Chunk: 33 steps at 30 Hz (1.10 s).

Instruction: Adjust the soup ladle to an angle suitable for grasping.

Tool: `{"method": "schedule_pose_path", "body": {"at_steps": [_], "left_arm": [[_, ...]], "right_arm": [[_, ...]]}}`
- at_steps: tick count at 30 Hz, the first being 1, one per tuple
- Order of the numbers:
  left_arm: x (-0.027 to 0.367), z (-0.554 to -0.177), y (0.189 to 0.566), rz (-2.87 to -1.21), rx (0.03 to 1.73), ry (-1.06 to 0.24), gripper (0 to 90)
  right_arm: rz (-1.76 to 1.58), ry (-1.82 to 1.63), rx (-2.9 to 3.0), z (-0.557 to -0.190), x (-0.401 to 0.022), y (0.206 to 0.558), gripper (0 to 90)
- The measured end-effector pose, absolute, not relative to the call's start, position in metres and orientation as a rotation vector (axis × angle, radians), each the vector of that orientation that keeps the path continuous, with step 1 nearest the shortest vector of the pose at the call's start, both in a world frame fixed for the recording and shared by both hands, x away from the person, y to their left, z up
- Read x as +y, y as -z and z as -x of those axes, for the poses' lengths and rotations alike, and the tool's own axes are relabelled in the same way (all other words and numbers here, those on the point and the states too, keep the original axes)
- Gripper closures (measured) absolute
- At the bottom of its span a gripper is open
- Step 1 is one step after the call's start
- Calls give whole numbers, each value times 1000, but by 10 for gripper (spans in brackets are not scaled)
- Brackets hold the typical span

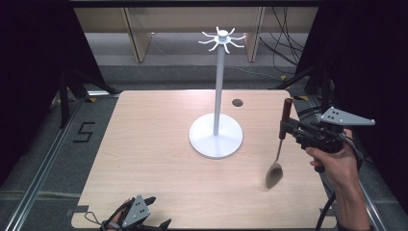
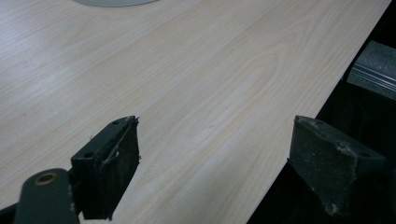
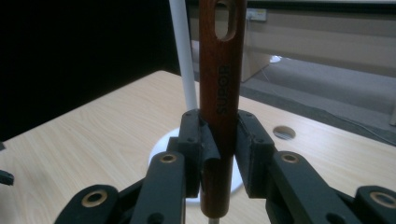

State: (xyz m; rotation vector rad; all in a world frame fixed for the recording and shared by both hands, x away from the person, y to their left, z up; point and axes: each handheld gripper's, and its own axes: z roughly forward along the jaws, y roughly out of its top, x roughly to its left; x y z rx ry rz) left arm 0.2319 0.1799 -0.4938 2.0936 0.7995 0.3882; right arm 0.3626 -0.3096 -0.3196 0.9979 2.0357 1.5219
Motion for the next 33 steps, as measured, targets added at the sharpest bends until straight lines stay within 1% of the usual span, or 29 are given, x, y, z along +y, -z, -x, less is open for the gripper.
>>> {"method": "schedule_pose_path", "body": {"at_steps": [5, 8, 10, 13, 14, 15, 19, 25, 27, 29, 30, 33], "left_arm": [[181, -233, 494, -2103, 798, -385, 154], [180, -233, 494, -2084, 800, -384, 154], [180, -232, 493, -2075, 793, -375, 154], [180, -231, 494, -2054, 810, -369, 153], [182, -232, 492, -2084, 801, -368, 154], [182, -232, 492, -2089, 791, -385, 154], [182, -232, 493, -2088, 796, -384, 153], [181, -232, 493, -2088, 794, -383, 154], [178, -230, 494, -2045, 809, -361, 153], [179, -230, 494, -2052, 808, -364, 153], [182, -232, 493, -2092, 791, -384, 153], [179, -231, 493, -2054, 801, -366, 153]], "right_arm": [[-992, -1570, 2008, -369, -300, 310, 742], [-901, -1594, 1998, -384, -285, 296, 742], [-925, -1593, 2009, -385, -279, 292, 742], [-887, -1585, 2011, -396, -263, 276, 742], [-889, -1587, 2007, -398, -260, 273, 742], [-889, -1587, 2007, -398, -260, 273, 742], [-872, -1614, 2016, -405, -247, 260, 742], [-867, -1603, 2022, -412, -236, 254, 741], [-856, -1592, 2014, -416, -233, 253, 741], [-852, -1594, 2016, -417, -232, 253, 741], [-869, -1591, 2022, -419, -230, 250, 741], [-880, -1593, 2020, -421, -229, 249, 741]]}}
